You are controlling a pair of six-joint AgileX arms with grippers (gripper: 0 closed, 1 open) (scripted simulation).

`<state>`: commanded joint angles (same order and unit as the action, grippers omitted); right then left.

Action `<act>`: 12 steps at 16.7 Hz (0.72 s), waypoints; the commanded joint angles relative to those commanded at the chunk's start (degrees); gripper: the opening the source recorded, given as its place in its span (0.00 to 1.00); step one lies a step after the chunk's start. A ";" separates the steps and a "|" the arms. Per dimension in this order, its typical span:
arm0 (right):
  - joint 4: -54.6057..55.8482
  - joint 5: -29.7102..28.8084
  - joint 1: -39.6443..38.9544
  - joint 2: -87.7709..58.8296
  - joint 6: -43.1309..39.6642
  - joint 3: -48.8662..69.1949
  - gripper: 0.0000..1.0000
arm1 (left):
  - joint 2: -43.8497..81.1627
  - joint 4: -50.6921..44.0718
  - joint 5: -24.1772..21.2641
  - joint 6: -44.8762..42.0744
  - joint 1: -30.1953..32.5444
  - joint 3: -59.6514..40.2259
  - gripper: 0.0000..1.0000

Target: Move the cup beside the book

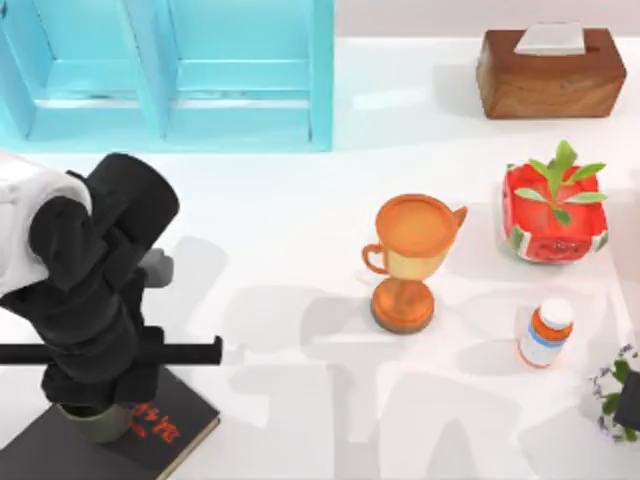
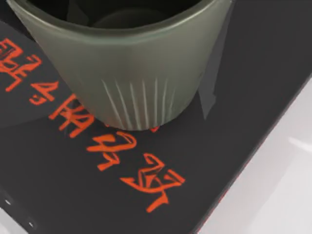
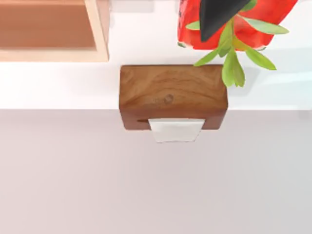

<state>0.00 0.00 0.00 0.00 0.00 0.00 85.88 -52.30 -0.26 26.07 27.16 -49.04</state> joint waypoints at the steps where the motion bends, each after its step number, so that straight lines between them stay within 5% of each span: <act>1: 0.00 0.00 0.00 0.00 0.00 0.00 1.00 | 0.00 0.00 0.00 0.00 0.00 0.00 0.08; 12: 0.00 0.00 0.00 0.00 0.00 0.00 1.00 | 0.00 0.00 0.00 0.00 0.00 0.00 0.90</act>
<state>0.00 0.00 0.00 0.00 0.00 0.00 85.88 -52.30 -0.26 26.07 27.16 -49.04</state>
